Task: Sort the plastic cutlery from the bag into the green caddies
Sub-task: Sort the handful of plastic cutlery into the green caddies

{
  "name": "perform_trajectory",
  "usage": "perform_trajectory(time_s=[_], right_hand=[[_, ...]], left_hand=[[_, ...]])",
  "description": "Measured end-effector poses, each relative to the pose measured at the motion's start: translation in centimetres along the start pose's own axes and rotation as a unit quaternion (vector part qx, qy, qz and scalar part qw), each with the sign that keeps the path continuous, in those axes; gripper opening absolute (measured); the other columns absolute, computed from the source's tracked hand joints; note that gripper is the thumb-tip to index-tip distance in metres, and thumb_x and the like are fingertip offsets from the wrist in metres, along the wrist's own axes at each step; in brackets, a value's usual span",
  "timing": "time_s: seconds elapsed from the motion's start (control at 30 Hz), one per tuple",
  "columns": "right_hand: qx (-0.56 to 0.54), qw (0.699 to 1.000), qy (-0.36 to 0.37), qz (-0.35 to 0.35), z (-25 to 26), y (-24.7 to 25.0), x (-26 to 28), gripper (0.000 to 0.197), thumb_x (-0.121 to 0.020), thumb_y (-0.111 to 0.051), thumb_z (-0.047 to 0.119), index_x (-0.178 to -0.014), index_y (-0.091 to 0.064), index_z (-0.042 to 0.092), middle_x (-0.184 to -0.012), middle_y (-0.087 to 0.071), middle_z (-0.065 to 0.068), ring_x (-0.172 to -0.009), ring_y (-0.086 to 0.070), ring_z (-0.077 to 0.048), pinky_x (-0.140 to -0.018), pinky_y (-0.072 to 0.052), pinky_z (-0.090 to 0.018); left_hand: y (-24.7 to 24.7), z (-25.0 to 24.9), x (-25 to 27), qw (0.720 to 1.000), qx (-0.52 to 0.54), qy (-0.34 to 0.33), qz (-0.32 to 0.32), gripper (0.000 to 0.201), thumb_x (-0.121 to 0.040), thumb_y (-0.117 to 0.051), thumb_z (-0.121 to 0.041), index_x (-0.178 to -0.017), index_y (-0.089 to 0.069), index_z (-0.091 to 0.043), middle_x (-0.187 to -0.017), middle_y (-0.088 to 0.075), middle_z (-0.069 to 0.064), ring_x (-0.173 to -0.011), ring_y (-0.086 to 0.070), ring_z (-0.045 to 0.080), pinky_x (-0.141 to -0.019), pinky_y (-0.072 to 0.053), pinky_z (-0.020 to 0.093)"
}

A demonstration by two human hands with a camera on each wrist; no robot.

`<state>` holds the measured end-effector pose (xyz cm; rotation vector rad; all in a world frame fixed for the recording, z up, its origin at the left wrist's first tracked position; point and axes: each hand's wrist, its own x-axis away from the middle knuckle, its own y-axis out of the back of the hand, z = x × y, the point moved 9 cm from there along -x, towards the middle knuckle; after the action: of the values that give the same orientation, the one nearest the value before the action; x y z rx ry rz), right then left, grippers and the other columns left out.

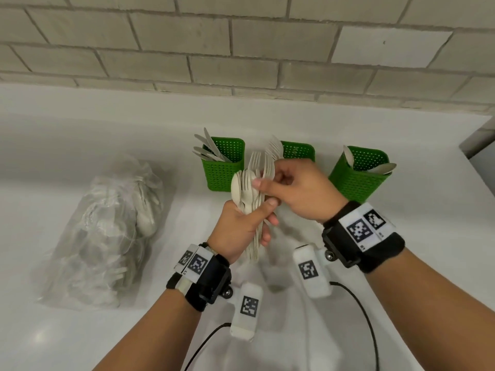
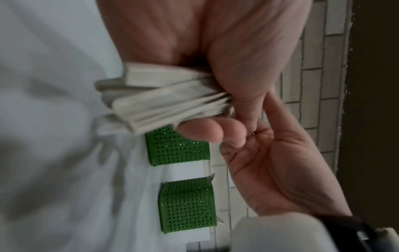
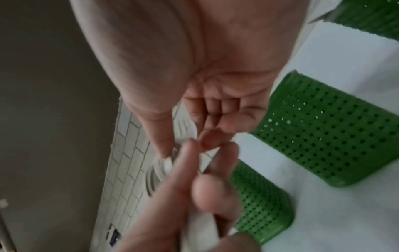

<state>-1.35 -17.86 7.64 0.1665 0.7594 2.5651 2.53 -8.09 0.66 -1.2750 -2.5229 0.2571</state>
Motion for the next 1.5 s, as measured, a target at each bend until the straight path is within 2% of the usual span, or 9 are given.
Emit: perform_trajectory(time_s=[0.27,0.47,0.67,0.8,1.03,1.17,1.27,1.37,1.5], right_hand=[[-0.235,0.965,-0.049,-0.104,-1.9,3.4,0.2,0.028,-0.103,-0.041,0.01,-0.103,-0.069,0.005,-0.072,-0.061,-0.005,-0.057,-0.05,-0.012,-0.05,-0.04,-0.024],[-0.141,0.989,-0.038,0.017,-0.1,1.1,0.1,0.023,-0.096,-0.059,0.022,-0.084,-0.069,0.005,-0.063,-0.051,-0.011,-0.05,-0.043,-0.012,-0.045,-0.037,-0.021],[-0.234,0.951,-0.029,-0.201,-0.3,8.5,0.0,0.017,-0.096,-0.058,0.014,-0.083,-0.068,0.015,-0.067,-0.057,-0.007,-0.046,-0.046,-0.011,-0.044,-0.041,-0.024],[-0.111,0.931,0.018,-0.347,0.6,14.7,0.0,0.017,-0.097,-0.055,0.019,-0.088,-0.068,0.013,-0.065,-0.061,-0.004,-0.045,-0.053,-0.012,-0.047,-0.05,-0.028],[0.108,0.949,0.035,-0.294,-1.0,11.0,-3.4,0.024,-0.097,-0.055,0.029,-0.089,-0.065,0.008,-0.08,-0.066,-0.013,-0.07,-0.065,-0.031,-0.072,-0.056,-0.047],[0.033,0.926,0.036,-0.375,-1.0,13.3,-2.7,0.02,-0.098,-0.055,0.028,-0.095,-0.065,0.011,-0.078,-0.067,-0.015,-0.053,-0.061,-0.013,-0.048,-0.05,-0.02],[0.041,0.901,0.082,-0.425,0.5,16.1,-2.3,0.029,-0.097,-0.052,0.038,-0.092,-0.065,0.012,-0.083,-0.066,-0.017,-0.06,-0.064,-0.025,-0.051,-0.053,-0.029],[0.154,0.925,0.07,-0.341,0.3,13.6,-3.9,0.031,-0.099,-0.05,0.034,-0.094,-0.067,0.009,-0.092,-0.067,-0.011,-0.072,-0.066,-0.028,-0.07,-0.055,-0.039],[0.144,0.973,-0.017,-0.177,-3.7,8.0,-5.4,0.024,-0.095,-0.057,0.025,-0.094,-0.07,0.003,-0.086,-0.07,-0.011,-0.072,-0.068,-0.028,-0.072,-0.058,-0.046]], left_hand=[[-0.3,0.5,1.0,0.997,0.056,0.033,0.048,0.039,-0.085,-0.054,-0.036,-0.103,-0.066,-0.003,-0.075,-0.069,0.013,-0.034,-0.05,0.018,-0.036,-0.04,0.021],[-1.6,0.9,1.8,0.992,0.022,0.052,0.115,0.035,-0.088,-0.056,-0.04,-0.099,-0.071,-0.01,-0.071,-0.068,0.013,-0.031,-0.046,0.019,-0.037,-0.038,0.021],[-0.3,1.4,2.0,0.994,-0.002,0.053,0.095,0.034,-0.088,-0.057,-0.039,-0.091,-0.071,-0.008,-0.074,-0.069,0.012,-0.032,-0.046,0.015,-0.035,-0.035,0.019],[0.9,1.5,2.1,0.996,0.015,0.051,0.07,0.033,-0.09,-0.058,-0.04,-0.09,-0.072,-0.01,-0.072,-0.068,0.011,-0.032,-0.042,0.016,-0.037,-0.034,0.02],[0.5,0.7,2.0,0.995,0.031,0.045,0.079,0.03,-0.086,-0.057,-0.039,-0.085,-0.074,-0.015,-0.068,-0.065,0.008,-0.03,-0.041,0.014,-0.037,-0.032,0.019],[0.6,0.6,1.8,0.995,0.024,0.042,0.082,0.028,-0.086,-0.057,-0.038,-0.084,-0.075,-0.017,-0.067,-0.065,0.008,-0.031,-0.041,0.014,-0.038,-0.033,0.019],[0.9,0.8,1.7,0.996,0.025,0.046,0.077,0.029,-0.086,-0.057,-0.038,-0.085,-0.074,-0.015,-0.068,-0.065,0.008,-0.031,-0.041,0.014,-0.038,-0.033,0.019],[0.6,1.0,1.5,0.995,0.025,0.048,0.08,0.028,-0.085,-0.058,-0.038,-0.085,-0.074,-0.015,-0.067,-0.065,0.008,-0.031,-0.041,0.014,-0.038,-0.033,0.019],[0.2,1.0,1.3,0.995,0.014,0.047,0.082,0.026,-0.085,-0.06,-0.037,-0.084,-0.074,-0.016,-0.066,-0.064,0.007,-0.031,-0.041,0.014,-0.038,-0.034,0.019]])
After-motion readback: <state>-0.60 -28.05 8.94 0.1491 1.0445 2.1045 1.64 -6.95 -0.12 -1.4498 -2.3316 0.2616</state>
